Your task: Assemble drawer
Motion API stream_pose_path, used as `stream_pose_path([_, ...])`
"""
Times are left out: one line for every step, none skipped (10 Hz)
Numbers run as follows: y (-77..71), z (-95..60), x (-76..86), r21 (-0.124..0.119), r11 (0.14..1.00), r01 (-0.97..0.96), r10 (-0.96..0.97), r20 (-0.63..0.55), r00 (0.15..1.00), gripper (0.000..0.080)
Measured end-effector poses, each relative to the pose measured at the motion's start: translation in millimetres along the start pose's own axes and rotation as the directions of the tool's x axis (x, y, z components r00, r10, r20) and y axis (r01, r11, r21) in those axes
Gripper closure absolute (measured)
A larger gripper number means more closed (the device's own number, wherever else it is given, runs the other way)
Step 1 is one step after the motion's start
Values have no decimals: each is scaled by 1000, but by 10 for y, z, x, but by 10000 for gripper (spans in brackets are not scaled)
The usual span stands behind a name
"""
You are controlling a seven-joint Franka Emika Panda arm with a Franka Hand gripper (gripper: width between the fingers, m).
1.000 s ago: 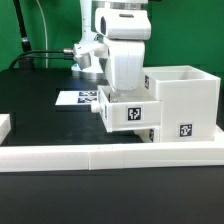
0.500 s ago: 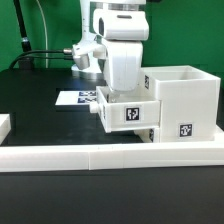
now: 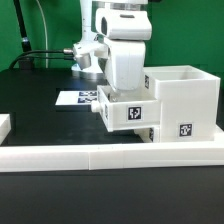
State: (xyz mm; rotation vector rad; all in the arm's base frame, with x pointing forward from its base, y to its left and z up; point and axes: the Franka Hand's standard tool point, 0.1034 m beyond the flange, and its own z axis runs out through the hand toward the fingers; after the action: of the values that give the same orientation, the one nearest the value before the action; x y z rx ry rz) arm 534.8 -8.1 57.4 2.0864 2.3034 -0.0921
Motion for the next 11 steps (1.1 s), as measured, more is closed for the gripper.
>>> stream_pose_path([0,0,0,0,1000,0,0,0,1000,755])
stream_pose_path([0,0,-1,0,1000,0,0,0,1000,755])
stream_pose_path([0,1,1,0,1000,1,-1,0,1000,755])
stream_pose_path([-2,2,14,0,1000,17,-17,1,1000,755])
stream_pose_path([4,-3,46,-2,998,58,-58,8,998,755])
stream_pose_path([8,-2,60,-7,998,60,-60,6,998,755])
stream_pose_path([7,-1,52,-7,998,58,-58,6,998,755])
stream_pose_path([7,0,51,-7,998,58,-58,6,998,755])
stream_pose_path([7,0,51,-7,998,58,-58,6,998,755])
stream_pose_path([10,-1,63,-10,999,45,-45,5,999,755])
stream_pose_path([22,-3,121,-20,1000,21,-21,1,1000,755])
